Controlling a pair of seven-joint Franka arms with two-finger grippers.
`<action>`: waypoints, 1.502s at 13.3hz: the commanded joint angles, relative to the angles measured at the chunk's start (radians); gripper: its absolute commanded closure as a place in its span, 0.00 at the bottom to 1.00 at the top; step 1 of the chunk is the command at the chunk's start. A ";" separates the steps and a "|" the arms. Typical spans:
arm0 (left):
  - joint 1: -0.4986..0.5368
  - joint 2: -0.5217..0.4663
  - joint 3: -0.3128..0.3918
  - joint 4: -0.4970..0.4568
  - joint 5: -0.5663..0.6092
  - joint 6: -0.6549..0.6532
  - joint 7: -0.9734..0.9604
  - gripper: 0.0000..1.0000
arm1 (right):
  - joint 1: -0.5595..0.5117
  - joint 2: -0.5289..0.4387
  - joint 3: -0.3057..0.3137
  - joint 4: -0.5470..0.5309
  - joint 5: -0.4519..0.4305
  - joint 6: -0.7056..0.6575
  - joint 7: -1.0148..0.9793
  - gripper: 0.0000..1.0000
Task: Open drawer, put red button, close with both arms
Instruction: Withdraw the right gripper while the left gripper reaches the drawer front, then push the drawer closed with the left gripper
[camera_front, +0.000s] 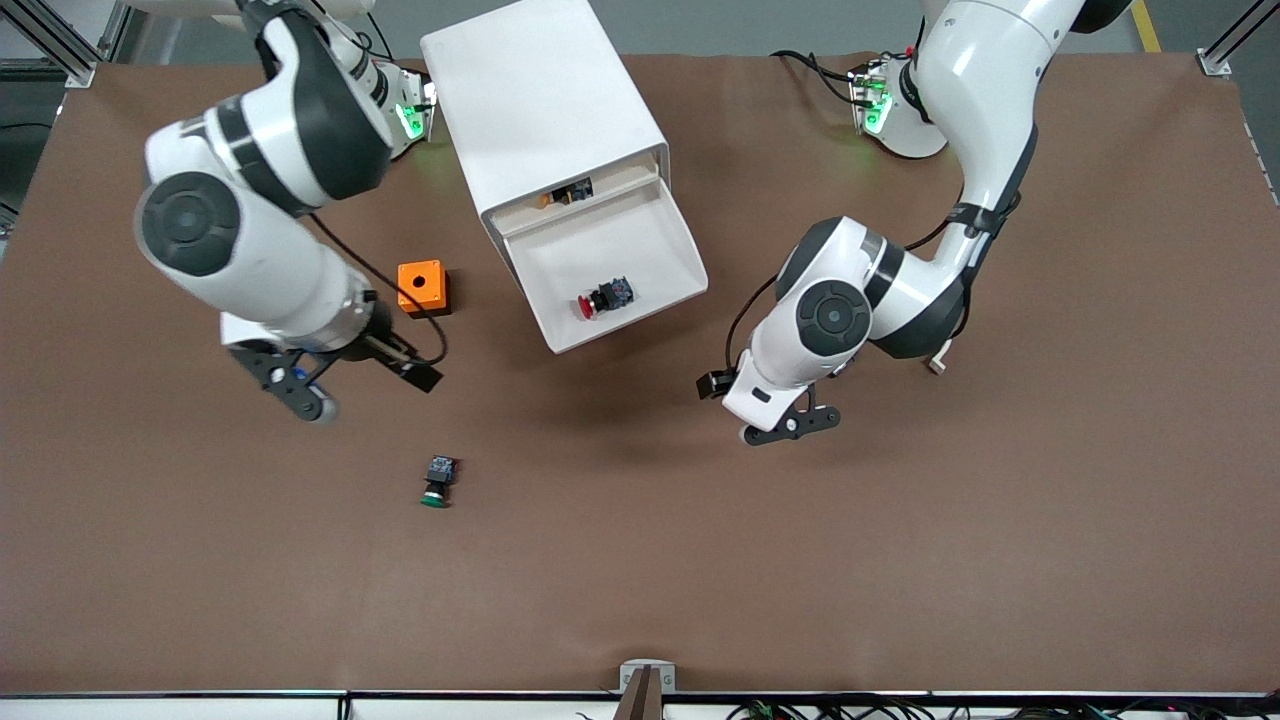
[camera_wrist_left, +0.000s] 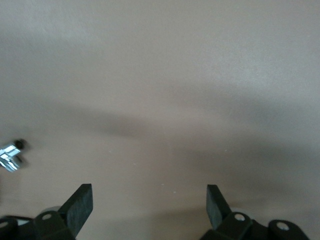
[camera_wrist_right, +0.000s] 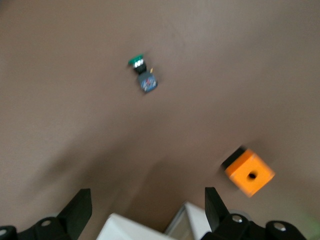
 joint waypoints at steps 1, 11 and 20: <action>-0.059 0.033 0.002 0.041 -0.015 -0.004 -0.073 0.00 | -0.024 -0.044 -0.068 -0.010 0.003 -0.028 -0.262 0.00; -0.198 0.036 0.001 0.029 -0.016 0.002 -0.246 0.00 | -0.035 -0.272 -0.314 -0.225 -0.014 0.100 -0.869 0.00; -0.254 0.038 -0.128 0.012 -0.093 -0.003 -0.409 0.00 | -0.138 -0.363 -0.247 -0.286 -0.018 0.105 -0.909 0.00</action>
